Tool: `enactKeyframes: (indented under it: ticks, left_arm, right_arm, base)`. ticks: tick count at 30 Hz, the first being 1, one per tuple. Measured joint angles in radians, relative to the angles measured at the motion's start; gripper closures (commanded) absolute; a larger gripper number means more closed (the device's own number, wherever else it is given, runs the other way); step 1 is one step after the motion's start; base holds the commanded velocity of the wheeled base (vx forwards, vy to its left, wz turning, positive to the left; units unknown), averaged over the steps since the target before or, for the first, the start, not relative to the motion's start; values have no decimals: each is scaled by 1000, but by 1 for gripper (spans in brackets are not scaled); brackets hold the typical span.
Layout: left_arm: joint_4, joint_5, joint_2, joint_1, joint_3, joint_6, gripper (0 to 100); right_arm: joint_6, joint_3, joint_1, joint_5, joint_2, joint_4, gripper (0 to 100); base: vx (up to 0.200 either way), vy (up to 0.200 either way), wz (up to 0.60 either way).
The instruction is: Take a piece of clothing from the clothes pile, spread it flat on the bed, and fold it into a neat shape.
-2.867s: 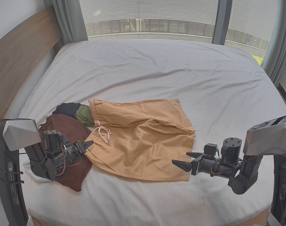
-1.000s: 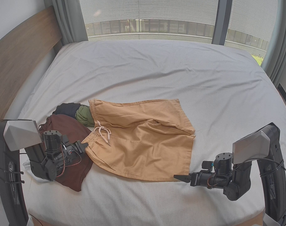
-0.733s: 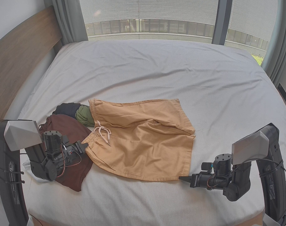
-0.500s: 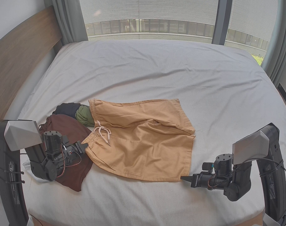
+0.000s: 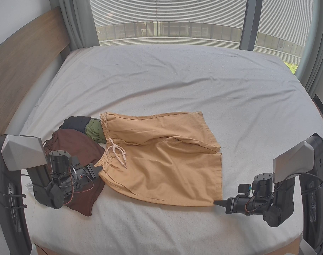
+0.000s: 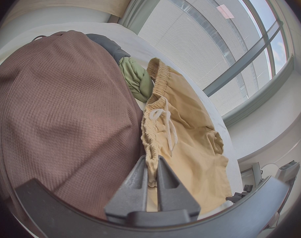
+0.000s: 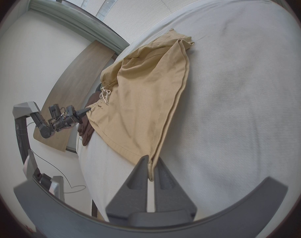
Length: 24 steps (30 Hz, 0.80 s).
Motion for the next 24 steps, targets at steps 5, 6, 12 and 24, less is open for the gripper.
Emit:
enactKeyframes:
  ticks: [5, 6, 12, 24]
  left_arm:
    - [-3, 0, -35, -37, 54, 3, 100]
    - [-3, 0, -41, -43, 69, 10, 100]
    - [-3, 0, -65, -59, 141, 95, 100]
    - [4, -1, -127, -26, 266, 192, 100]
  right_arm:
    - [-31, 53, -38, 0, -27, -1, 100]
    - [-33, 63, -43, 0, -33, -1, 100]
    - [-39, 117, -56, 0, -74, -1, 100]
    - [-87, 197, -59, 0, -96, -1, 100]
  base:
    - [0, 0, 0]
    - [0, 0, 0]
    - [0, 0, 0]
    - [0, 0, 0]
